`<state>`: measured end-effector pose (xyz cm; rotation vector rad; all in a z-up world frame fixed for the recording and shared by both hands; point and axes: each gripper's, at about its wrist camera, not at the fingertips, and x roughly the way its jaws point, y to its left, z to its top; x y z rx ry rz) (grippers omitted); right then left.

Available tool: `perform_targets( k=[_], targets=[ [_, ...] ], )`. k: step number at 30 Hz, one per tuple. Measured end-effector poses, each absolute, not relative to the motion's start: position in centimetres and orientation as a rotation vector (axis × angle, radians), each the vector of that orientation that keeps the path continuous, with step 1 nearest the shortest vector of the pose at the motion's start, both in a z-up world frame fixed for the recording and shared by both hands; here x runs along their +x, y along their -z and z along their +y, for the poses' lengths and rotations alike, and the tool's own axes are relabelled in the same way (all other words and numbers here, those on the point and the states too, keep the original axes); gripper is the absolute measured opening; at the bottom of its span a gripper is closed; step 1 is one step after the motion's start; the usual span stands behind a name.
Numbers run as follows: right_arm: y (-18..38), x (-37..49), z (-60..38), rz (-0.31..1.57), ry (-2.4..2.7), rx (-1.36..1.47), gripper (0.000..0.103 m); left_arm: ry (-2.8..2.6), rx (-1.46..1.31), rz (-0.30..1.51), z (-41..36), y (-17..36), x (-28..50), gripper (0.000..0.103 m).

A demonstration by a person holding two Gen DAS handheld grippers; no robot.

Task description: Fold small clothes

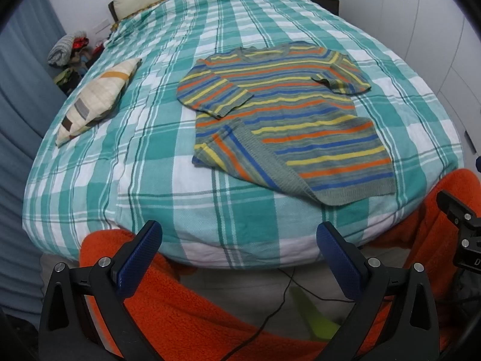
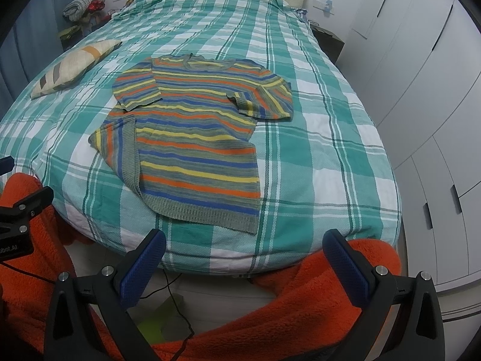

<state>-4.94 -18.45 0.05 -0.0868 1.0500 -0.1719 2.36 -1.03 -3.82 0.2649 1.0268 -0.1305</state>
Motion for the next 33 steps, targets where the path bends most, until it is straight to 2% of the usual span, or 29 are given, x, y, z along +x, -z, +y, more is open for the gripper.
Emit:
perform_targets(
  k=[9, 15, 21, 22, 23, 25, 27, 30, 33],
  targets=[
    [-0.4, -4.4, -17.7, 1.058, 0.109, -0.082, 0.103, 0.115, 0.261, 1.022, -0.5, 3.7, 2.5, 0.102],
    [-0.2, -0.8, -18.6, 0.95, -0.321, 0.075, 0.103, -0.035, 0.118, 1.024, 6.0, 3.2, 4.9, 0.102],
    [7.7, 10.2, -16.4, 1.073, -0.596, 0.259, 0.102, -0.104, 0.027, 1.04, 9.7, 3.3, 4.5, 0.102],
    [9.6, 11.9, -15.4, 1.102, -0.588, 0.281, 0.099, -0.105, 0.012, 1.051, 9.9, 3.7, 4.4, 0.102],
    [11.5, 13.1, -14.5, 1.127, -0.571, 0.306, 0.089, -0.103, 0.001, 1.062, 10.0, 4.0, 4.5, 0.102],
    [15.5, 14.3, -11.4, 1.239, -0.602, 0.361, 0.083, -0.105, -0.017, 1.091, 10.3, 4.8, 4.6, 0.102],
    [16.3, 12.8, -7.3, 1.27, -0.724, 0.309, 0.083, -0.12, -0.035, 1.107, 11.1, 5.4, 4.8, 0.102],
    [13.6, 6.6, -2.0, 1.252, -1.077, 0.127, 0.083, -0.138, -0.098, 1.109, 13.0, 6.1, 5.4, 0.102],
    [11.7, 1.2, -2.7, 1.263, -1.256, 0.041, 0.082, -0.083, -0.179, 1.117, 13.8, 7.5, 7.1, 0.102]
  ],
)
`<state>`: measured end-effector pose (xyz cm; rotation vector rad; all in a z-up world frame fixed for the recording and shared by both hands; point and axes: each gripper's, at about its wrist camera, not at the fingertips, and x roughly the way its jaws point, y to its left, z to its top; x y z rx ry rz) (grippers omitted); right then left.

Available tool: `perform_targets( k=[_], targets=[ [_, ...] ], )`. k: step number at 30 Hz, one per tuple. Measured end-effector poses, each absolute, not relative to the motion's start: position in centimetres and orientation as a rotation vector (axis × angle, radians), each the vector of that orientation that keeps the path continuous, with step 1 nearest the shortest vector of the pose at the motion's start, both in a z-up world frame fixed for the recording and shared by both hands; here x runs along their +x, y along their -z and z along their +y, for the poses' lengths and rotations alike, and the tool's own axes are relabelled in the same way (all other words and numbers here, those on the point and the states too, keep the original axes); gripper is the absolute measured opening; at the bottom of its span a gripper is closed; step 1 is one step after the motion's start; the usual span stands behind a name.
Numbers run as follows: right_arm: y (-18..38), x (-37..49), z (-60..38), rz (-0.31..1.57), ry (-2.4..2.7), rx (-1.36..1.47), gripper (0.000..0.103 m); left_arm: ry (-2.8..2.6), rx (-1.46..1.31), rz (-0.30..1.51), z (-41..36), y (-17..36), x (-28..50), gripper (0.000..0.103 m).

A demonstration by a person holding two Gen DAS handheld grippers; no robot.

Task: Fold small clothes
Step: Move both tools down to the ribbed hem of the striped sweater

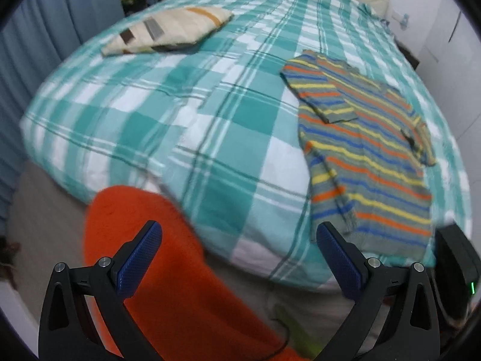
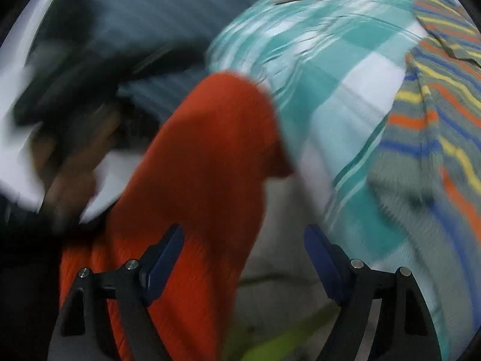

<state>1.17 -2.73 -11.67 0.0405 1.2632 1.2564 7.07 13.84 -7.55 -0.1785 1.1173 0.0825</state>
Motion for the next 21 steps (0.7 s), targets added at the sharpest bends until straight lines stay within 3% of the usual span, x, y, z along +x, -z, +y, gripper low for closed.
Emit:
perform_targets(
  k=[9, 15, 17, 21],
  targets=[
    [11.7, 3.3, -28.0, 1.197, -0.36, 0.351, 0.082, 0.258, -0.224, 1.225, 7.1, 13.3, 15.7, 0.102],
    [13.5, 2.5, -33.6, 1.25, -0.2, 0.405, 0.083, 0.088, 0.091, 1.255, 1.5, 17.4, 19.8, 0.099],
    [14.7, 3.4, -34.0, 1.268, -0.204, 0.465, 0.082, 0.055, 0.166, 1.285, 1.8, 18.2, 19.1, 0.065],
    [15.6, 4.1, -32.4, 1.297, -0.213, 0.45, 0.082, 0.021, 0.134, 1.306, 7.8, 16.1, 15.2, 0.056]
  ],
)
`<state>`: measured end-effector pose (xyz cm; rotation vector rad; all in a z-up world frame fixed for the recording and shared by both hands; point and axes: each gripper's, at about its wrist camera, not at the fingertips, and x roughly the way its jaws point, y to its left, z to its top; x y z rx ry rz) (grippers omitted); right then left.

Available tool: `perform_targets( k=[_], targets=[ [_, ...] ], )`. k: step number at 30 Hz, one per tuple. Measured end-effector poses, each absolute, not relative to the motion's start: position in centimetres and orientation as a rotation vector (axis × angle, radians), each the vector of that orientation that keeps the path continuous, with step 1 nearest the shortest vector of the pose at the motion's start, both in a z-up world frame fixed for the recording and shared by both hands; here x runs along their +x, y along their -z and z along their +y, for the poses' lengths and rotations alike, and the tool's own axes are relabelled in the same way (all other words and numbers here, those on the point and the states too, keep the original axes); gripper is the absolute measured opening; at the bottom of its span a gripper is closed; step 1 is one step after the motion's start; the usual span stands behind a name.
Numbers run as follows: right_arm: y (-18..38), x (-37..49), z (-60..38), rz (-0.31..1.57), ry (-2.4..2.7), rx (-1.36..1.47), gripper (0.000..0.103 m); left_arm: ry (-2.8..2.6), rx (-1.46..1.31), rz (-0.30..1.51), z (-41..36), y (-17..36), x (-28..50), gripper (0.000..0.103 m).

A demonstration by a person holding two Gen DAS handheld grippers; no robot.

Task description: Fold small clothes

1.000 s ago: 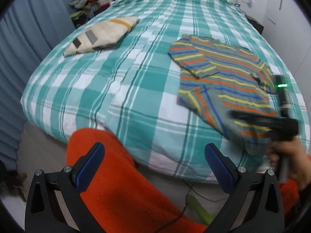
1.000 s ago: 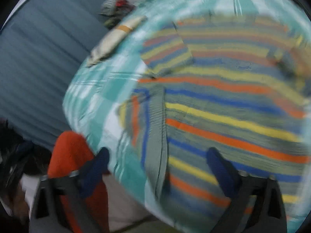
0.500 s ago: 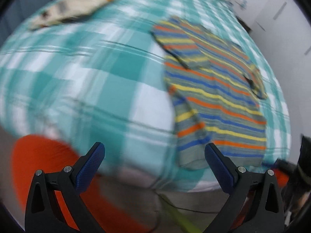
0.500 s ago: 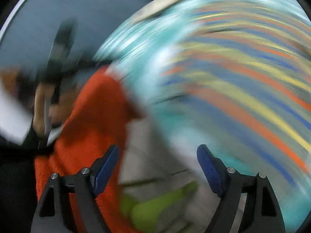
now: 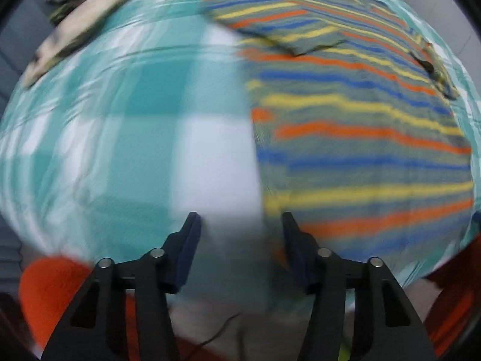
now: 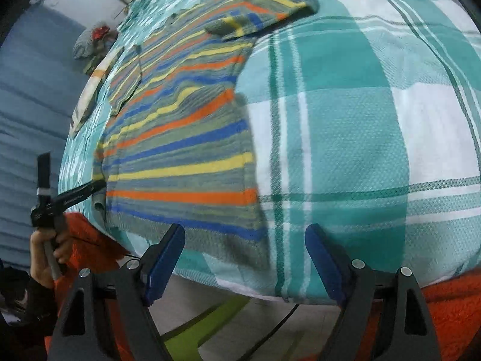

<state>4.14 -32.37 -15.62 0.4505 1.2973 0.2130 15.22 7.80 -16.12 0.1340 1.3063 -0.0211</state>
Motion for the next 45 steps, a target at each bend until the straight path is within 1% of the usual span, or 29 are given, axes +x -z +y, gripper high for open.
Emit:
perform_targets(
  k=[3, 4, 5, 6, 7, 9, 10, 12, 13, 15, 16, 17, 18, 20, 24, 27, 28, 31, 34, 37, 39, 43, 45],
  targets=[
    [15.7, 4.1, -32.2, 1.328, -0.201, 0.367, 0.082, -0.062, 0.144, 1.311, 11.6, 14.9, 13.4, 0.055],
    [15.7, 4.0, -32.1, 1.337, -0.197, 0.358, 0.082, -0.053, 0.101, 1.308, 12.5, 14.3, 13.1, 0.06],
    [15.8, 4.0, -32.2, 1.34, -0.203, 0.366, 0.082, -0.016, 0.048, 1.297, 12.8, 13.8, 13.1, 0.078],
    [16.0, 4.2, -32.2, 1.34, -0.219, 0.394, 0.082, 0.015, 0.021, 1.286, 12.6, 13.5, 13.2, 0.088],
    [16.2, 4.5, -32.2, 1.338, -0.231, 0.41, 0.082, 0.054, 0.008, 1.267, 12.0, 13.4, 13.4, 0.101],
    [16.5, 5.1, -32.1, 1.327, -0.25, 0.421, 0.082, 0.105, 0.056, 1.256, 9.9, 14.5, 14.1, 0.101],
    [16.8, 5.5, -31.9, 1.319, -0.271, 0.425, 0.082, 0.095, 0.082, 1.283, 9.4, 15.6, 14.3, 0.099],
    [17.7, 6.1, -31.5, 1.33, -0.307, 0.451, 0.082, 0.097, 0.069, 1.362, 8.7, 17.9, 15.1, 0.087],
    [18.2, 6.3, -31.2, 1.34, -0.317, 0.456, 0.08, 0.112, 0.032, 1.398, 8.7, 18.7, 15.2, 0.075],
    [18.4, 6.2, -31.0, 1.34, -0.379, 0.453, 0.053, 0.114, -0.005, 1.395, 8.8, 18.5, 15.1, 0.066],
    [18.5, 6.3, -30.6, 1.345, -0.422, 0.474, 0.017, 0.137, -0.013, 1.398, 8.7, 18.1, 15.0, 0.045],
    [18.6, 6.3, -30.3, 1.353, -0.451, 0.499, 0.006, 0.153, -0.016, 1.403, 8.6, 17.8, 14.8, 0.021],
    [18.6, 6.2, -30.3, 1.357, -0.449, 0.497, 0.006, 0.165, -0.022, 1.41, 8.7, 17.5, 14.7, 0.008],
    [18.1, 6.0, -30.0, 1.354, -0.445, 0.49, 0.006, 0.199, -0.051, 1.425, 9.1, 16.4, 14.4, 0.005],
    [14.1, 4.1, -30.1, 1.338, -0.474, 0.46, 0.006, 0.287, -0.049, 1.383, 9.6, 11.9, 12.6, 0.004],
    [12.4, 3.6, -30.0, 1.337, -0.466, 0.448, 0.006, 0.278, 0.017, 1.408, 9.2, 12.0, 12.4, 0.004],
    [12.7, 3.7, -30.0, 1.352, -0.449, 0.44, 0.006, 0.261, 0.057, 1.42, 9.3, 13.3, 12.8, 0.003],
    [16.2, 4.3, -30.4, 1.444, -0.354, 0.411, 0.006, 0.212, 0.104, 1.468, 9.1, 15.3, 13.5, 0.002],
    [18.5, 4.9, -29.9, 1.489, -0.301, 0.413, 0.005, 0.2, 0.088, 1.456, 8.9, 14.0, 13.3, 0.002],
    [16.7, 5.0, -29.6, 1.46, -0.301, 0.396, 0.005, 0.212, 0.077, 1.417, 9.4, 11.4, 12.5, 0.002],
    [15.7, 4.8, -29.8, 1.448, -0.302, 0.393, 0.005, 0.205, 0.047, 1.424, 9.9, 10.6, 12.0, 0.001],
    [14.2, 4.6, -29.9, 1.436, -0.29, 0.394, 0.005, 0.212, -0.017, 1.434, 12.3, 10.5, 9.9, 0.001],
    [13.7, 4.1, -29.6, 1.433, -0.29, 0.369, 0.005, 0.185, 0.012, 1.442, 12.6, 10.8, 9.9, 0.001]
  ],
)
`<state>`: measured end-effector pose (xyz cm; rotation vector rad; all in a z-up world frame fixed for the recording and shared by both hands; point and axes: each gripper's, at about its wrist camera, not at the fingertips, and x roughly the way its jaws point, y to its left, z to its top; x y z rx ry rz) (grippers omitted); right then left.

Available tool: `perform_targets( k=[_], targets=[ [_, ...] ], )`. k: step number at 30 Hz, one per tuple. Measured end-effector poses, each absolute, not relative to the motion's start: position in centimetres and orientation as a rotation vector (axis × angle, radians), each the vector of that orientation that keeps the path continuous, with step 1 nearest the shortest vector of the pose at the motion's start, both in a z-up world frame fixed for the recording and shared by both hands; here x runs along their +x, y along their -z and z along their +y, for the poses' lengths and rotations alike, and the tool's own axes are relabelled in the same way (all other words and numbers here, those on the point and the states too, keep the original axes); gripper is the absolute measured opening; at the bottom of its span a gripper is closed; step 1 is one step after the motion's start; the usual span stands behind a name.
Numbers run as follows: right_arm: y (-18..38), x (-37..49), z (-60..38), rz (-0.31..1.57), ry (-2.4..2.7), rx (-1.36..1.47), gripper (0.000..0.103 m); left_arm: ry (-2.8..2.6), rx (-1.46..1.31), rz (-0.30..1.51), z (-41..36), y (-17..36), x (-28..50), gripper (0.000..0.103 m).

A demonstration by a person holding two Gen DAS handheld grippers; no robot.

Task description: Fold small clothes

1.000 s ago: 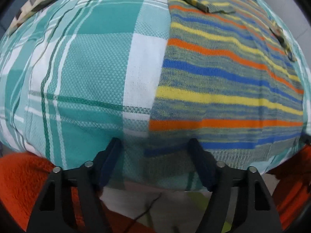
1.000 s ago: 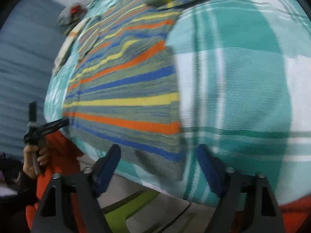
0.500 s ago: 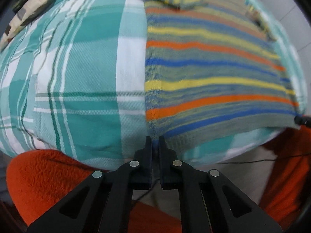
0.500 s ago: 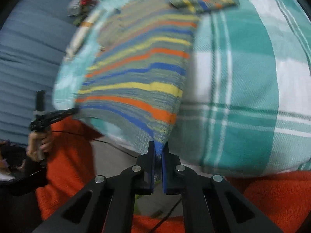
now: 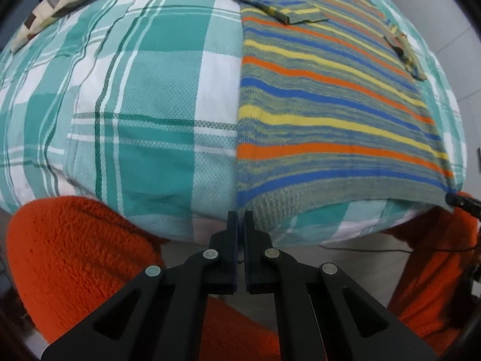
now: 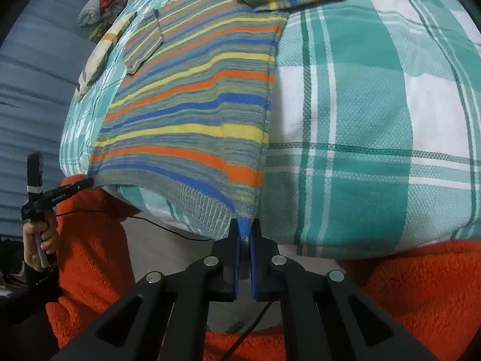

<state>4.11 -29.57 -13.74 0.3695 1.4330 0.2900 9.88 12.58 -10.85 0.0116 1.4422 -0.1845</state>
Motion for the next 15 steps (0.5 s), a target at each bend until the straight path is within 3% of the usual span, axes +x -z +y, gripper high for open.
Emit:
perform_targets(
  k=[4, 6, 7, 8, 9, 10, 11, 15],
  targets=[
    [16.8, 4.0, -29.5, 1.493, -0.231, 0.312, 0.005, 0.082, 0.114, 1.523, 12.1, 17.3, 11.3, 0.001],
    [18.9, 4.5, -29.1, 1.52, -0.195, 0.293, 0.006, 0.058, 0.14, 1.521, 11.9, 17.6, 11.7, 0.002],
    [19.2, 4.7, -29.0, 1.519, -0.188, 0.301, 0.007, 0.049, 0.163, 1.499, 11.7, 17.0, 11.6, 0.007],
    [19.1, 4.7, -28.9, 1.517, -0.179, 0.301, 0.017, 0.043, 0.181, 1.479, 11.7, 16.4, 11.4, 0.011],
    [18.9, 4.5, -28.9, 1.518, -0.176, 0.299, 0.026, 0.036, 0.193, 1.464, 11.8, 15.8, 11.2, 0.017],
    [18.5, 4.3, -29.1, 1.522, -0.167, 0.301, 0.046, 0.006, 0.207, 1.441, 12.2, 14.9, 10.9, 0.04],
    [18.0, 4.0, -29.4, 1.519, -0.161, 0.311, 0.053, -0.024, 0.212, 1.41, 12.7, 14.0, 10.6, 0.06],
    [13.0, 3.7, -32.9, 1.401, -0.063, 0.213, 0.053, -0.109, 0.175, 1.184, 14.3, 8.2, 10.1, 0.076]
  ],
)
